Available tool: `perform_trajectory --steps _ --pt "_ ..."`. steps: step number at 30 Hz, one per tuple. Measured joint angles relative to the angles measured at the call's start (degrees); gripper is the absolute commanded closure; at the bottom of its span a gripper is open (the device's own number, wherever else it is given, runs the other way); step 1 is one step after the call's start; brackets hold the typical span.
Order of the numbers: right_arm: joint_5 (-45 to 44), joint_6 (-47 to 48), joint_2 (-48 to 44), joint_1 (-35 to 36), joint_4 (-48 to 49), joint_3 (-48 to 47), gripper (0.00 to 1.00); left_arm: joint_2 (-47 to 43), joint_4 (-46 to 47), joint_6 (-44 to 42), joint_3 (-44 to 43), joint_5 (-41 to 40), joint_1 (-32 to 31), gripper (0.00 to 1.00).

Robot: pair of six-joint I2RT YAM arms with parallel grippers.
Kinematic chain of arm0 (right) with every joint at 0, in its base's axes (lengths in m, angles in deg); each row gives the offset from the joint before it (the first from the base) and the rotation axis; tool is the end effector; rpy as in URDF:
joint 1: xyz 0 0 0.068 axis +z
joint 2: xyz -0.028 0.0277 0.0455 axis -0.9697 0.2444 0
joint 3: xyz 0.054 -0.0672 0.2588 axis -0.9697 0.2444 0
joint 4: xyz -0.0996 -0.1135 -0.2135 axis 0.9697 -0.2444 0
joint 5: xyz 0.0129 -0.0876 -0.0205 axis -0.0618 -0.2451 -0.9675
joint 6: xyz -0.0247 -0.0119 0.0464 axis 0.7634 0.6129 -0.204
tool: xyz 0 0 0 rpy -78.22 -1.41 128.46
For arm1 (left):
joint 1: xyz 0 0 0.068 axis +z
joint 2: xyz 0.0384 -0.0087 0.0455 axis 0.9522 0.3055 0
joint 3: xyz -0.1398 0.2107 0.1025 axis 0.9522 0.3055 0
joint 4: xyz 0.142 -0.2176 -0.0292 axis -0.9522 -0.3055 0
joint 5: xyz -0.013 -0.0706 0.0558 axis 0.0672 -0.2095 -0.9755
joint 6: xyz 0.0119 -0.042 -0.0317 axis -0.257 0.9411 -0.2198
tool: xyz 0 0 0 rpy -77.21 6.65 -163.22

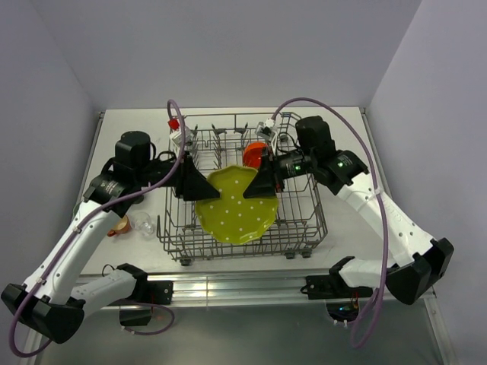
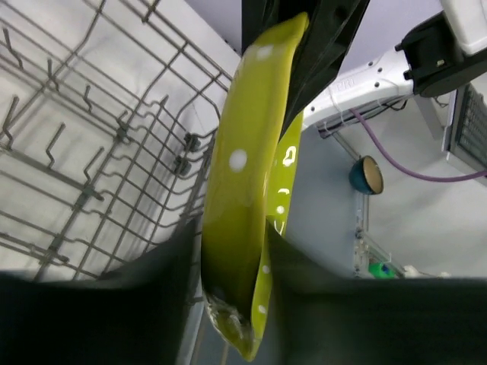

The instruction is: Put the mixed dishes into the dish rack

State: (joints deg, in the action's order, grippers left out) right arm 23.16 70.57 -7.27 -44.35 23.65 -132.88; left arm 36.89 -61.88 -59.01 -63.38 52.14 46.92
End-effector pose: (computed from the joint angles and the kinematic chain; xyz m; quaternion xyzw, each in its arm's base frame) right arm 0.2012 0.1593 0.3943 -0.3858 0.6942 0.5528 0.2523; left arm 0.1788 -0.1167 0.3907 0.2578 0.7384 -0.5542 0.2850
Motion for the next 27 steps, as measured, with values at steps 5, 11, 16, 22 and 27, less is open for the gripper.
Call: perform_trajectory --steps 5,11,16,22,27 --pt "-3.04 -0.46 -3.37 1.53 1.86 3.58 1.00 -0.79 0.46 1.79 -1.03 -5.22 -0.04 0.16" --pt "-8.13 -3.52 -4.63 1.95 1.77 3.56 1.00 -4.35 -3.65 2.99 -2.05 -23.69 -0.96 0.09" --pt "-15.76 -3.34 -4.98 2.51 0.24 -0.52 1.00 -10.67 -8.11 5.18 -4.66 -42.91 -1.11 0.10" --pt "-29.42 6.03 -4.17 -0.37 -1.22 -9.18 1.00 -15.02 -9.11 5.99 -7.72 -56.33 0.15 0.11" --pt "-31.69 8.35 -1.38 -1.07 -0.11 -14.27 1.00 -15.21 -9.27 6.23 -8.76 -59.21 0.15 0.12"
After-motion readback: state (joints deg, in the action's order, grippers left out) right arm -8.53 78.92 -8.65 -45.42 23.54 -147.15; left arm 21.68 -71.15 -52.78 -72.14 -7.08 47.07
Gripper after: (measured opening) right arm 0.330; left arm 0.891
